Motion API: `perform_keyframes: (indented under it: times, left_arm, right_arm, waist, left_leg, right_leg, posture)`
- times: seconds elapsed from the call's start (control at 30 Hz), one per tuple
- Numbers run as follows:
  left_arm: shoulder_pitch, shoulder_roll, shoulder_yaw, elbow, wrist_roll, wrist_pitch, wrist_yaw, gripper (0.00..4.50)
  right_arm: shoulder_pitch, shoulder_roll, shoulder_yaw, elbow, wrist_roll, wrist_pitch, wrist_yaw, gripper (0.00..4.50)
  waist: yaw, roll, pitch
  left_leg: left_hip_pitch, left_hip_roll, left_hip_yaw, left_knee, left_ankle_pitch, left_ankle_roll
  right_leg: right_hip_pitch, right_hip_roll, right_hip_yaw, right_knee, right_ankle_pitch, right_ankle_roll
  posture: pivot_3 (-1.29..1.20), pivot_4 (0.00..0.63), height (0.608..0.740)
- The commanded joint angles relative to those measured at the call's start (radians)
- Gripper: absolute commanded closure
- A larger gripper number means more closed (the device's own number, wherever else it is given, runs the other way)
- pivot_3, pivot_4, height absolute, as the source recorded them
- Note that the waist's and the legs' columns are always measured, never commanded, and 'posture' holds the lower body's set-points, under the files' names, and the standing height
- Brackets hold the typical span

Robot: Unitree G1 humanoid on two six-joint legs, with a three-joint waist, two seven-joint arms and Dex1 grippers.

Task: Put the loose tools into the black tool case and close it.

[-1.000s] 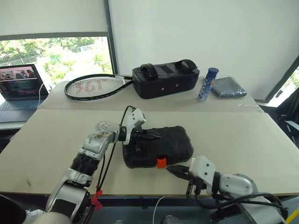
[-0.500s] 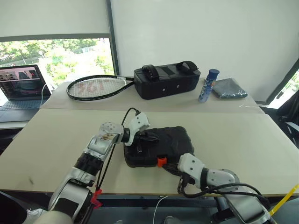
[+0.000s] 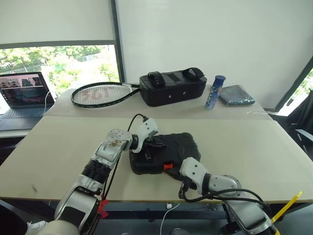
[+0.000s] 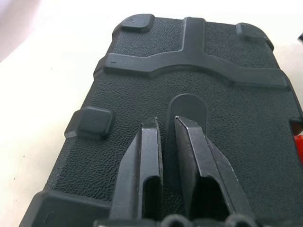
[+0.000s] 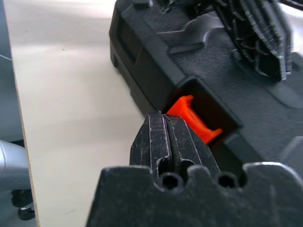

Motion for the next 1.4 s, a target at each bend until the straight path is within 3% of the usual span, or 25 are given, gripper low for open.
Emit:
perform_keyframes:
  times: [0.03, 0.37, 0.73, 0.9, 1.03, 1.13, 1.3, 1.37, 1.4]
  left_arm:
    - [0.072, 0.012, -0.09, 0.051, 0.065, 0.082, -0.007, 3.85]
    - [0.081, 0.012, -0.076, 0.046, 0.06, 0.092, 0.008, 3.85]
    - [0.088, 0.01, -0.068, 0.049, 0.058, 0.1, 0.025, 3.85]
    - [0.093, 0.006, -0.069, 0.05, 0.057, 0.096, 0.026, 3.85]
    - [0.119, 0.001, 0.022, 0.006, -0.014, 0.052, 0.025, 3.85]
    - [0.154, 0.0, 0.172, -0.07, -0.145, -0.058, -0.029, 3.85]
    - [0.204, 0.086, 0.305, -0.142, -0.27, -0.137, -0.143, 3.85]
    - [0.237, 0.15, 0.358, -0.163, -0.31, -0.156, -0.202, 3.85]
    - [0.251, 0.174, 0.377, -0.171, -0.323, -0.158, -0.215, 3.91]
  right_arm:
    - [-0.039, -0.013, -0.023, 0.033, -0.049, 0.016, -0.038, 4.5]
    - [-0.096, -0.009, 0.015, 0.101, -0.083, 0.04, -0.032, 4.5]
    - [-0.135, 0.031, -0.011, 0.096, -0.067, 0.04, -0.04, 4.5]
    - [-0.138, 0.052, -0.025, 0.08, -0.038, 0.078, -0.041, 4.5]
    - [-0.094, 0.008, -0.045, 0.028, -0.011, 0.076, 0.002, 4.5]
    - [-0.008, -0.069, -0.122, -0.015, 0.062, 0.034, 0.071, 4.5]
    - [0.11, -0.143, -0.292, -0.023, 0.202, -0.085, 0.171, 4.5]
    - [0.156, -0.167, -0.386, -0.007, 0.266, -0.133, 0.216, 4.5]
    - [0.175, -0.181, -0.418, 0.0, 0.291, -0.141, 0.24, 3.92]
  waist:
    - [-0.001, 0.0, 0.0]
    - [-0.001, -0.001, -0.007]
    - [-0.002, 0.0, -0.008]
    - [-0.002, 0.0, -0.008]
    - [-0.003, 0.0, -0.008]
    - [0.0, 0.0, -0.008]
    - [-0.001, 0.0, -0.007]
    - [0.0, 0.0, -0.007]
    - [0.002, 0.0, -0.007]
  left_leg:
    - [0.0, 0.0, 0.0, 0.0, 0.0, 0.0]
    - [0.0, 0.001, -0.001, -0.002, -0.001, -0.001]
    - [0.0, 0.001, 0.0, -0.002, -0.001, -0.001]
    - [-0.002, 0.002, 0.0, -0.015, -0.001, -0.002]
    - [-0.003, 0.002, 0.002, -0.015, -0.001, -0.001]
    - [-0.004, 0.002, 0.002, -0.016, -0.001, -0.001]
    - [-0.011, 0.001, 0.005, -0.016, 0.001, 0.002]
    - [-0.017, -0.003, 0.005, -0.016, 0.006, 0.01]
    - [-0.019, -0.003, 0.004, -0.017, 0.005, 0.009]
  right_leg:
    - [0.001, 0.0, 0.0, -0.001, 0.0, 0.0]
    - [0.0, -0.002, -0.001, -0.015, 0.0, 0.0]
    - [-0.002, -0.002, 0.0, -0.018, 0.0, 0.0]
    - [-0.001, -0.003, -0.001, -0.034, 0.0, 0.0]
    - [-0.004, -0.004, 0.0, -0.033, 0.0, 0.0]
    - [-0.005, -0.004, 0.0, -0.031, 0.0, 0.0]
    - [-0.015, -0.003, 0.001, -0.022, 0.003, 0.001]
    - [-0.023, -0.003, 0.004, -0.015, 0.017, 0.005]
    - [-0.025, -0.003, 0.003, -0.013, 0.014, 0.007]
  posture:
    - [0.0, 0.15, 0.74]
    - [0.0, 0.15, 0.74]
    - [0.0, 0.15, 0.74]
    - [0.0, 0.15, 0.74]
    - [0.0, 0.15, 0.74]
    - [0.0, 0.15, 0.74]
    - [0.0, 0.15, 0.74]
    - [0.0, 0.15, 0.74]
    - [0.0, 0.15, 0.74]
